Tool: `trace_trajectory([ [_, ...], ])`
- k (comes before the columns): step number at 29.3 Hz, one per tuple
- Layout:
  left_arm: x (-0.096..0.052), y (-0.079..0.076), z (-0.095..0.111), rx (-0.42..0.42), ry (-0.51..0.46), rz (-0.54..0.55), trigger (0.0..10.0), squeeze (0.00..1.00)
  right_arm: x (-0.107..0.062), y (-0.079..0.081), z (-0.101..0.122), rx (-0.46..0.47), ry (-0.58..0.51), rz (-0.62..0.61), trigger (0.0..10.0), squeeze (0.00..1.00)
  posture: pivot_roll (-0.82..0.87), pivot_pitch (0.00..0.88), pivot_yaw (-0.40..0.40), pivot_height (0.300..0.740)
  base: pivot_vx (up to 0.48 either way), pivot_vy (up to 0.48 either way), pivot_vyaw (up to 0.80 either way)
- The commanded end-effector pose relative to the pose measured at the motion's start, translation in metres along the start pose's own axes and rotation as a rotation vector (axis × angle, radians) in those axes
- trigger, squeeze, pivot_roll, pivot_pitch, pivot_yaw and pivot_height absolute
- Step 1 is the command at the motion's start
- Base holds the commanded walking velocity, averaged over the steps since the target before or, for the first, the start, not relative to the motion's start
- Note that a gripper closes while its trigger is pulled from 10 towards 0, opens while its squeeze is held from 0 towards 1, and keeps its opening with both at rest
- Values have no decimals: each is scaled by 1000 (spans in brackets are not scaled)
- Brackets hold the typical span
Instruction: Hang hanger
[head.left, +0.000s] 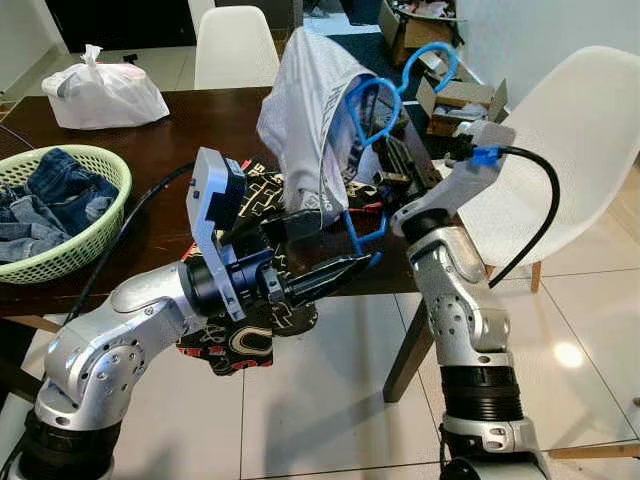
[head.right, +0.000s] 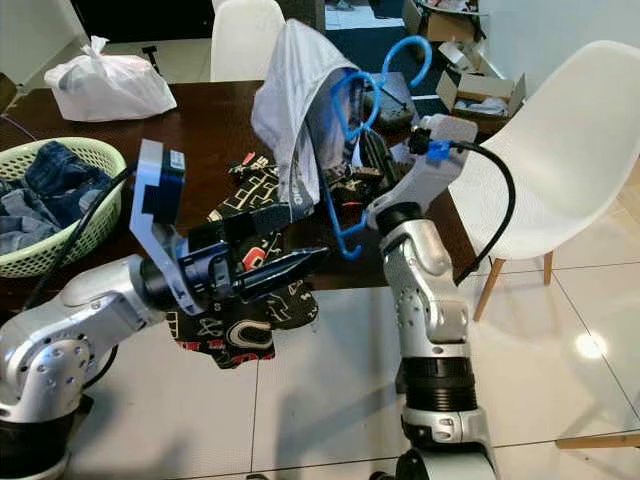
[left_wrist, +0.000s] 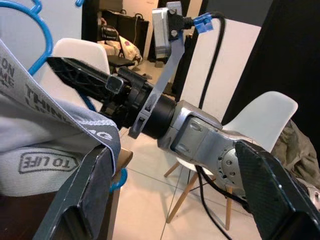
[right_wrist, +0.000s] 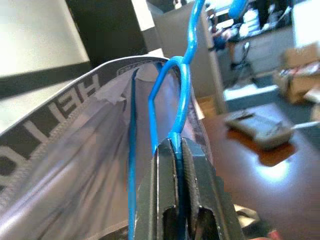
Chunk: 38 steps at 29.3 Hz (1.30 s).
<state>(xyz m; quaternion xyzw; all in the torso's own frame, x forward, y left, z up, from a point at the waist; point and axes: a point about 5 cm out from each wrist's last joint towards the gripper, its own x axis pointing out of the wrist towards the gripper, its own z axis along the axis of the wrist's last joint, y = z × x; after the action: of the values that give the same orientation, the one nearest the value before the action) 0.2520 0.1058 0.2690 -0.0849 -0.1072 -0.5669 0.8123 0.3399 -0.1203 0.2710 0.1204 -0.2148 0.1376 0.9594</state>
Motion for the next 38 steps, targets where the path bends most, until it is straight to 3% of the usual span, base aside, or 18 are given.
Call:
trace_trajectory([
  [1, -1, -1, 4, 16, -4, 1, 10000, 1000, 3, 6, 9, -54, -47, 24, 0, 0, 74, 146, 28, 740, 0, 0, 0],
  [5, -2, 12, -1, 46, 56, 114, 10000, 1000, 3, 7, 9, -82, -42, 35, 0, 0, 75, 147, 28, 740, 0, 0, 0],
  [6, -4, 28, -5, 86, 109, 245, 10000, 0, 2, 9, 7, -70, -29, 57, 0, 0, 74, 149, 29, 740, 0, 0, 0],
  [7, -4, 28, -5, 86, 109, 245, 10000, 0, 2, 9, 7, -70, -29, 57, 0, 0, 74, 149, 29, 740, 0, 0, 0],
  [8, -9, 45, -6, 147, 154, 384, 10000, 0, 1, 13, 4, -54, -13, 94, 0, 0, 74, 150, 28, 740, 0, 0, 0],
  [9, -9, 45, -6, 147, 154, 384, 10000, 0, 1, 13, 4, -54, -13, 94, 0, 0, 74, 150, 28, 740, 0, 0, 0],
  [11, -15, 61, -2, 284, 214, 527, 10000, 0, -3, 19, 0, -32, 9, 152, 0, 0, 74, 150, 28, 740, 0, 0, 0],
  [15, -14, 62, -3, 357, 272, 592, 10000, 0, -4, 18, -1, -30, 12, 156, 0, 0, 71, 154, 30, 740, 0, 0, 0],
  [19, -14, 57, -19, 424, 429, 603, 10000, 0, -2, 11, 1, -19, -3, 109, 0, 0, 74, 156, 31, 740, 0, 0, 0],
  [22, -13, 59, -12, 460, 391, 649, 10000, 0, -1, 8, 3, -35, -13, 89, 0, 0, 80, 158, 27, 740, 0, 0, 0],
  [27, -14, 75, 23, 575, 220, 841, 10000, 0, -5, 13, 4, -74, -16, 116, 0, 0, 83, 156, 27, 740, 0, 0, 0],
  [30, -14, 75, 23, 575, 220, 841, 10000, 0, -5, 13, 4, -74, -16, 116, 0, 0, 83, 156, 27, 740, 0, 0, 0],
  [32, -14, 79, 35, 642, 176, 879, 10000, 0, -7, 17, 2, -64, -10, 137, 0, 0, 83, 155, 27, 740, 0, 0, 0],
  [33, -12, 84, 47, 783, 167, 920, 10000, 0, -9, 23, 0, -48, -1, 164, 0, 0, 78, 153, 29, 740, 0, 0, 0],
  [34, -12, 84, 47, 783, 167, 920, 10000, 0, -9, 23, 0, -48, -1, 164, 0, 0, 78, 153, 29, 740, 0, 0, 0],
  [35, -9, 87, 55, 921, 164, 930, 10000, 0, -12, 29, -2, -31, 5, 193, 0, 0, 76, 152, 29, 740, 0, 0, 0],
  [37, -9, 87, 55, 921, 164, 930, 10000, 0, -12, 29, -2, -31, 5, 193, 0, 0, 76, 152, 29, 740, 0, 0, 0],
  [38, -2, 90, 58, 1031, 170, 928, 10000, 0, -13, 36, -3, -11, 10, 228, 0, 0, 72, 150, 32, 740, 0, 0, 0],
])
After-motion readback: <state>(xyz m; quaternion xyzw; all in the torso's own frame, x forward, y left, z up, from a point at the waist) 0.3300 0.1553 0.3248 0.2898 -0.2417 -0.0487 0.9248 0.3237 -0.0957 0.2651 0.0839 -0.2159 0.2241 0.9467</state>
